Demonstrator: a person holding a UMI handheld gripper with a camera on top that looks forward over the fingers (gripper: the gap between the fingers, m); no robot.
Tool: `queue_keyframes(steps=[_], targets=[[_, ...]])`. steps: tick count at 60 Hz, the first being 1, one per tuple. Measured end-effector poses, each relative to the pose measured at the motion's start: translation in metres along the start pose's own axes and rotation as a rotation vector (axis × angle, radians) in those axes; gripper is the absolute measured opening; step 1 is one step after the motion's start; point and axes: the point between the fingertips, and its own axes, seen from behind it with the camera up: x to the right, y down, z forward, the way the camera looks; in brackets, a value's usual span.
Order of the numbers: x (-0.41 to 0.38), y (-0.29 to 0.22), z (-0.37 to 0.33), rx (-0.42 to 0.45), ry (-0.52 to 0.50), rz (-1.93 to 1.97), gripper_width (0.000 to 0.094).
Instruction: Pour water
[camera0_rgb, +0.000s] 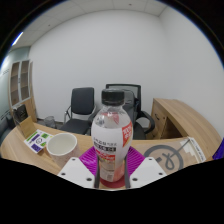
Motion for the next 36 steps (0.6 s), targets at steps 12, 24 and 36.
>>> queue_keyframes(steps=[12,24,36], targets=[[0.002,0.003,-0.002,-0.03,0.018,0.01,0.0518],[0.001,-0.005,-0.045,-0.098,0.081,0.008,0.0861],[-0.034,-0.024,-0.156,-0.154,0.128,-0.009,0.0854]])
